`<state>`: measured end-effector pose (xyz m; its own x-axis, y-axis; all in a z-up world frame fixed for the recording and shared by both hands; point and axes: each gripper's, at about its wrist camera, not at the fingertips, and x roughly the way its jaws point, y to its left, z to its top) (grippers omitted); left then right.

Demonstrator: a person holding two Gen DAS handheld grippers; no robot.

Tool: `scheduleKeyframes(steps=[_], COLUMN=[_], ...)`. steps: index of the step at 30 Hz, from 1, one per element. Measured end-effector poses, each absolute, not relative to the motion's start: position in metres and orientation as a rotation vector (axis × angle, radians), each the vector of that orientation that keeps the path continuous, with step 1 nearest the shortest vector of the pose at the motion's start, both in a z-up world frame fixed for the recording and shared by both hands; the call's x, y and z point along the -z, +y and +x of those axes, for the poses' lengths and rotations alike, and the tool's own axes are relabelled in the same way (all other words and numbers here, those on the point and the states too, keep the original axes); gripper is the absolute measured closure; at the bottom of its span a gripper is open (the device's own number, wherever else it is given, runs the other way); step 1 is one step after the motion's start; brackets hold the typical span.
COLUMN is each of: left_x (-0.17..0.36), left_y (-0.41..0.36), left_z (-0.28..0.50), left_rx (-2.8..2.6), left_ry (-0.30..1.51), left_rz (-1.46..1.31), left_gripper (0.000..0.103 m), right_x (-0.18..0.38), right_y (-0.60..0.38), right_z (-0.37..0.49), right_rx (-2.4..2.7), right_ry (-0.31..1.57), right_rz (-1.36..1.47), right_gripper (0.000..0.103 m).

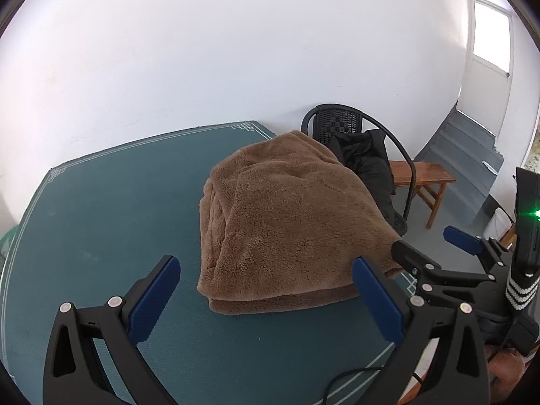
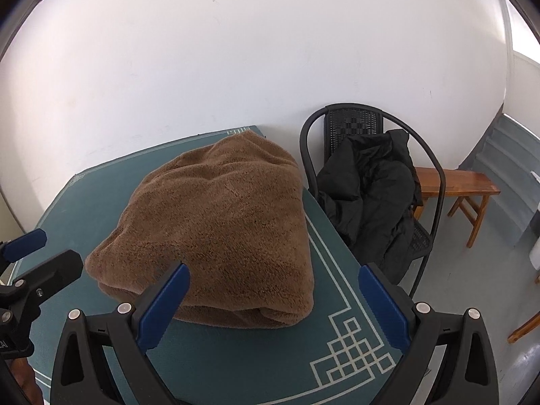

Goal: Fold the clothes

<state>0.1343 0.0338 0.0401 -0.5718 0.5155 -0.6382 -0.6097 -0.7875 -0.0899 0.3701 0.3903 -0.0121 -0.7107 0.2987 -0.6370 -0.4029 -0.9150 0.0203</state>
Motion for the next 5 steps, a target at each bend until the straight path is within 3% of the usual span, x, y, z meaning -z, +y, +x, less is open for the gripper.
scheduleKeyframes(steps=[5], left_x=[-0.034], left_y=[0.0384], left_z=[0.1306], left_rx=[-2.314], left_ry=[0.201], left_rz=[-0.929], left_gripper=[0.0], right_x=[0.0149], right_y=[0.3918], right_z=[0.3699], right_rx=[-2.589], right_ry=[0.228], right_rz=[-0.937], right_gripper=[0.001])
